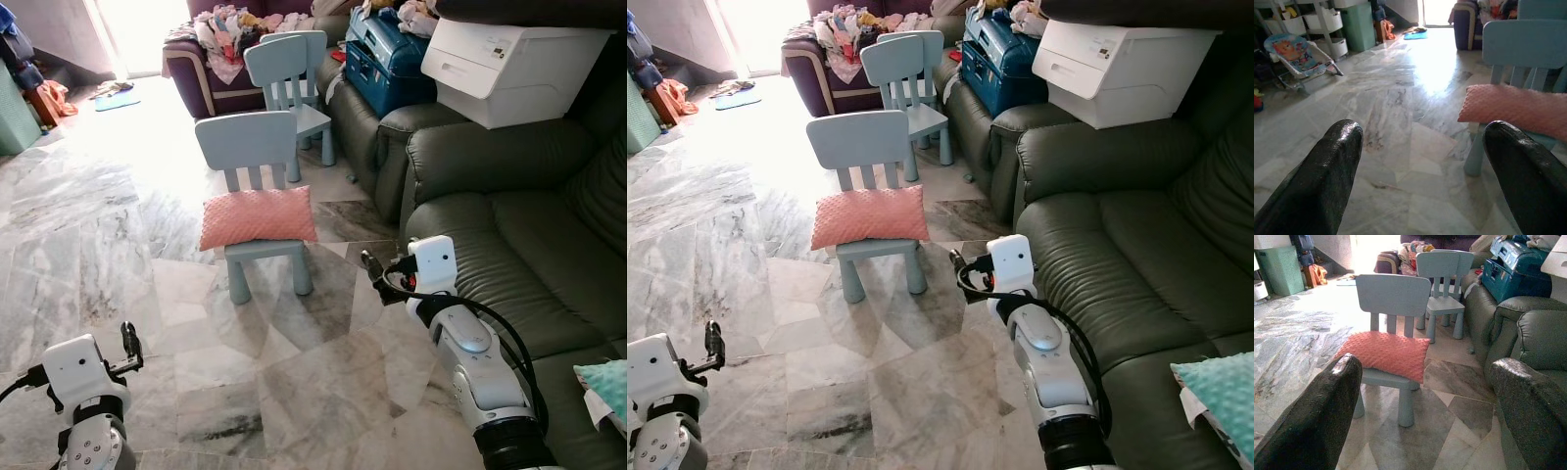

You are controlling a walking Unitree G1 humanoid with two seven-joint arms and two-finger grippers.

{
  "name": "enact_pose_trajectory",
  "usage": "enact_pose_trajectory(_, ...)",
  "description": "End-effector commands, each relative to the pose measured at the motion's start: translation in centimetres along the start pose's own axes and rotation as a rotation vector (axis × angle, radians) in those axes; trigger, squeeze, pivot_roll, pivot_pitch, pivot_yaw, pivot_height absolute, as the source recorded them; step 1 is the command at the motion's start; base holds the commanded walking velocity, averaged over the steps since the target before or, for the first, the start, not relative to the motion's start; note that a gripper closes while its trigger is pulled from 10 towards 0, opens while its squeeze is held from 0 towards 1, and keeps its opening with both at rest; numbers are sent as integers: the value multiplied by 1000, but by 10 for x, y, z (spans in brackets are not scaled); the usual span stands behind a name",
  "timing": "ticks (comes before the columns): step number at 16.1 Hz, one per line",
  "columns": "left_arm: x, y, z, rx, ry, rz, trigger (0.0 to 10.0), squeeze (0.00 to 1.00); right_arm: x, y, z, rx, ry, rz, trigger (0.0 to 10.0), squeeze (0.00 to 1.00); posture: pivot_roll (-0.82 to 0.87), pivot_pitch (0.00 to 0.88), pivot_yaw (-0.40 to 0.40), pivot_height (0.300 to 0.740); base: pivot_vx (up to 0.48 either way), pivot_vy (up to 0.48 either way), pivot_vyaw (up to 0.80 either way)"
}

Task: Move the pillow to the sofa

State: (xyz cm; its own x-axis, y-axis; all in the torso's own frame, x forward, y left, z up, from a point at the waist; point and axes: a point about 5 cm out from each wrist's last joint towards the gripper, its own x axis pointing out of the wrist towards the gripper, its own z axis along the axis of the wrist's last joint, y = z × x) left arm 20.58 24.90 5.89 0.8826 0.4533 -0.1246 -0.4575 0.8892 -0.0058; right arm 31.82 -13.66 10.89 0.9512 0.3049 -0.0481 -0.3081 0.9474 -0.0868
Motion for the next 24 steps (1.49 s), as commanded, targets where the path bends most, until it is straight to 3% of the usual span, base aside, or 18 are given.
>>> enact_pose_trajectory(1,1,4,4,-9,-21,8,10000,0,3,3,4,-6,-15,17,10000,0,-158,12,58,740,0,281,0)
enact_pose_trajectory(24,0,4,-2,39,-7,-9,10000,0,4,11,10,-57,-59,51,10000,0,-158,18,60,740,325,307,0)
